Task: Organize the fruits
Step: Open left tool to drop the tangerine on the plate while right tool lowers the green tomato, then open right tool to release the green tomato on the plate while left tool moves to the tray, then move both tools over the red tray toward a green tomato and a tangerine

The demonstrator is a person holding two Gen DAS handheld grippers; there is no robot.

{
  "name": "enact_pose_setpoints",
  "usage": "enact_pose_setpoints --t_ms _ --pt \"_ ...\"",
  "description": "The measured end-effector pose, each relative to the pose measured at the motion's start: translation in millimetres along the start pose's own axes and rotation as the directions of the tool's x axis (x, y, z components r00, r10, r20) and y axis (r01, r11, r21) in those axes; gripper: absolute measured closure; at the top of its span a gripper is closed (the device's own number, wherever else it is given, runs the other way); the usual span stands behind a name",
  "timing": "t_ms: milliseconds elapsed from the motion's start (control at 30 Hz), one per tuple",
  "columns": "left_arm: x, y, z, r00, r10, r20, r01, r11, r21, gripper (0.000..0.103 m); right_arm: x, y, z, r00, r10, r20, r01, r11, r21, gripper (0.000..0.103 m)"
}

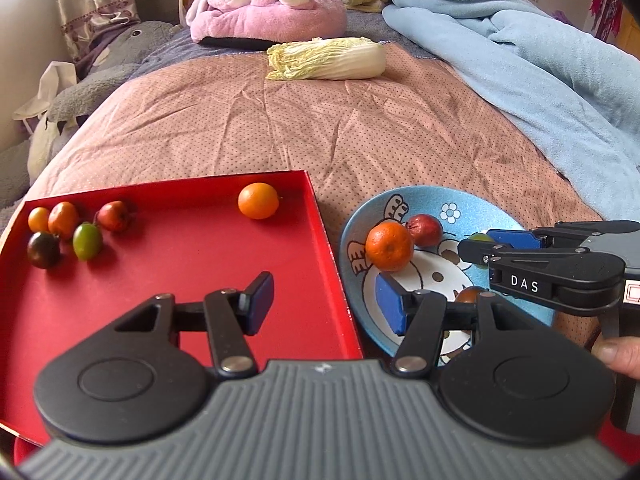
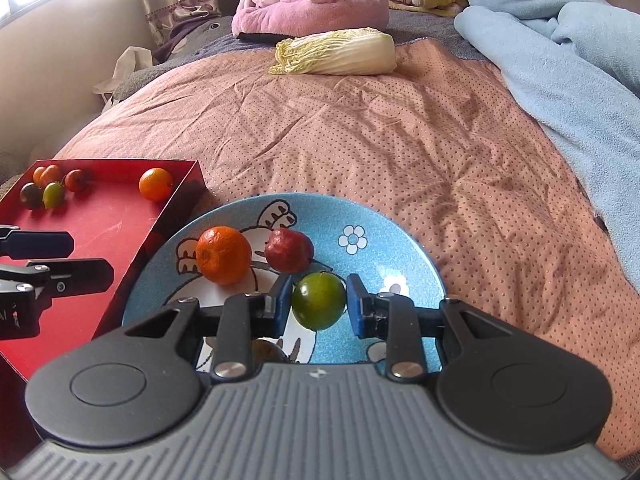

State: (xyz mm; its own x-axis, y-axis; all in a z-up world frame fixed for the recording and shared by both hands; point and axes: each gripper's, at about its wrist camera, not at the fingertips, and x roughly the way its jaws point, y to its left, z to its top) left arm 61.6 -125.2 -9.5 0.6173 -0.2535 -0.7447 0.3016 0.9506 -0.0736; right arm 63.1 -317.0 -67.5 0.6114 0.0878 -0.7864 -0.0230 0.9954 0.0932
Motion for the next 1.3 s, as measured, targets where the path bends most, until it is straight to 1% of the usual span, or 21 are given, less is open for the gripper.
enact_pose_setpoints --t_ms 33,67,100,167,200,300,467,700,967,1300 --pt "0 2 0 1.0 0.003 0.0 -0.003 1.0 -0.004 0.044 -2 1 1 1.0 0.002 0.008 -0.002 1.0 0.001 0.069" --pt "-1 3 0 1.0 0.006 0.001 -0.006 1.0 -0.008 0.044 -4 2 1 1.0 0.002 0.015 -0.002 1.0 0.003 0.064" --pt "-2 5 -1 1.0 0.009 0.002 -0.009 1.0 -0.012 0.044 -7 4 2 1.0 -0.003 0.026 0.003 1.0 0.005 0.05" --pt "-3 7 -2 1.0 0.013 0.004 -0.013 1.0 -0.018 0.044 -18 7 3 0.998 -0.01 0.059 0.01 1.0 0.01 0.034" --pt "-4 8 -2 1.0 0.014 0.005 -0.014 1.0 -0.022 0.044 -23 9 3 0.997 -0.007 0.074 0.006 1.0 0.012 0.03" --pt "-6 10 -5 1.0 0.016 0.006 -0.016 0.999 -0.031 0.044 -36 16 2 0.995 0.011 0.098 -0.012 1.0 0.006 0.026" --pt "-10 14 -9 1.0 0.022 0.008 -0.022 0.999 -0.045 0.044 -53 33 -5 0.993 0.046 0.109 -0.044 0.999 -0.026 0.025" --pt "-18 21 -12 0.999 0.032 0.024 -0.03 0.998 -0.063 0.044 -62 49 -6 0.991 0.073 0.112 -0.066 0.996 -0.065 0.025" --pt "-20 37 -19 0.998 0.055 0.016 -0.053 0.993 -0.102 0.044 -66 67 -3 0.988 0.106 0.111 -0.095 0.99 -0.102 0.025" --pt "-22 66 -20 0.995 0.095 0.012 -0.092 0.983 -0.159 0.044 -61 94 8 0.983 0.148 0.106 -0.131 0.98 -0.15 0.025"
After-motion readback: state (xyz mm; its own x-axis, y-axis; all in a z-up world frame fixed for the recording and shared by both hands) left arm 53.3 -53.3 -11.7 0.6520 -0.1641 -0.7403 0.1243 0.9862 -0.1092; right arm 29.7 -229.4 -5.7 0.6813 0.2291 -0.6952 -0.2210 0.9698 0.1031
